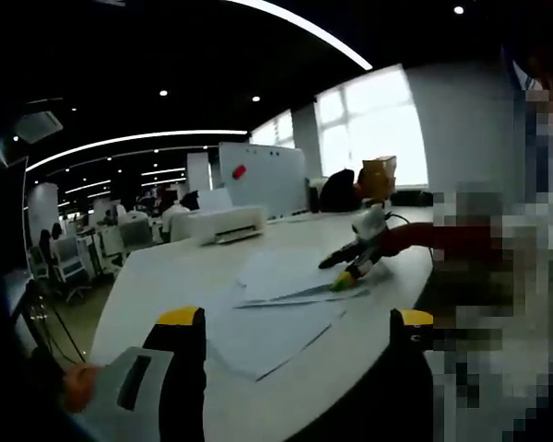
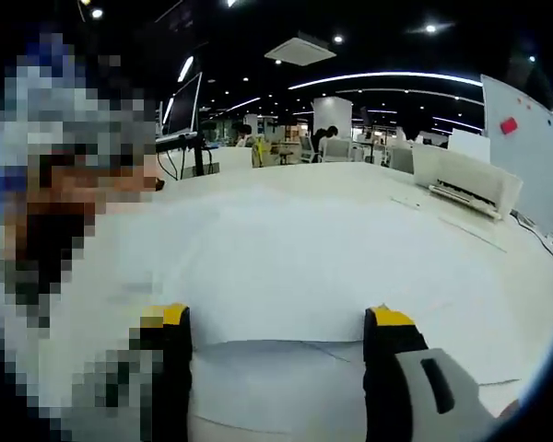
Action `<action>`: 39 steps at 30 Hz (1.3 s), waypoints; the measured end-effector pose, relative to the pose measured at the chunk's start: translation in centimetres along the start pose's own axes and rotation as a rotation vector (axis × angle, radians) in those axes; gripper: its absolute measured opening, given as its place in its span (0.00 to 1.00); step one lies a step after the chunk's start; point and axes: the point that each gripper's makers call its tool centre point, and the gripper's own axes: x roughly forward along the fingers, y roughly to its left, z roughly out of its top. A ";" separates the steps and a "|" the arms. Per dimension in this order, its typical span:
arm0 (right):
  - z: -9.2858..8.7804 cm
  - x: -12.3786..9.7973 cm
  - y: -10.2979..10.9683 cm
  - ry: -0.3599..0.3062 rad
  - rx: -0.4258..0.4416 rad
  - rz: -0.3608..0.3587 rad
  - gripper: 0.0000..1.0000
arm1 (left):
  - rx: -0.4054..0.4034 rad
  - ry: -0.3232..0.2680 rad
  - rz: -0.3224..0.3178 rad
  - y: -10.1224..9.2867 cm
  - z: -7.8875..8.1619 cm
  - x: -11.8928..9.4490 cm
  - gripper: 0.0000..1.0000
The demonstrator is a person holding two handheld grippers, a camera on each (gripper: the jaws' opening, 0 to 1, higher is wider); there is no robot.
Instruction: Organize the stack of printing papers by aligning and flattening the scattered papers on the table
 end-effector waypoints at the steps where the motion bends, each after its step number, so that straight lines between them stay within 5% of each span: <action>1: 0.0 0.1 0.1 -0.001 -0.001 0.004 0.67 | 0.001 0.001 0.000 0.0 0.0 0.0 0.84; 18: 0.5 -0.3 1.0 -0.005 -0.018 0.036 0.40 | 0.004 0.006 -0.001 -0.1 -0.1 0.1 0.83; 39: 0.7 -0.6 1.6 0.046 -0.146 0.051 0.09 | 0.014 0.009 0.007 0.1 0.0 -0.1 0.82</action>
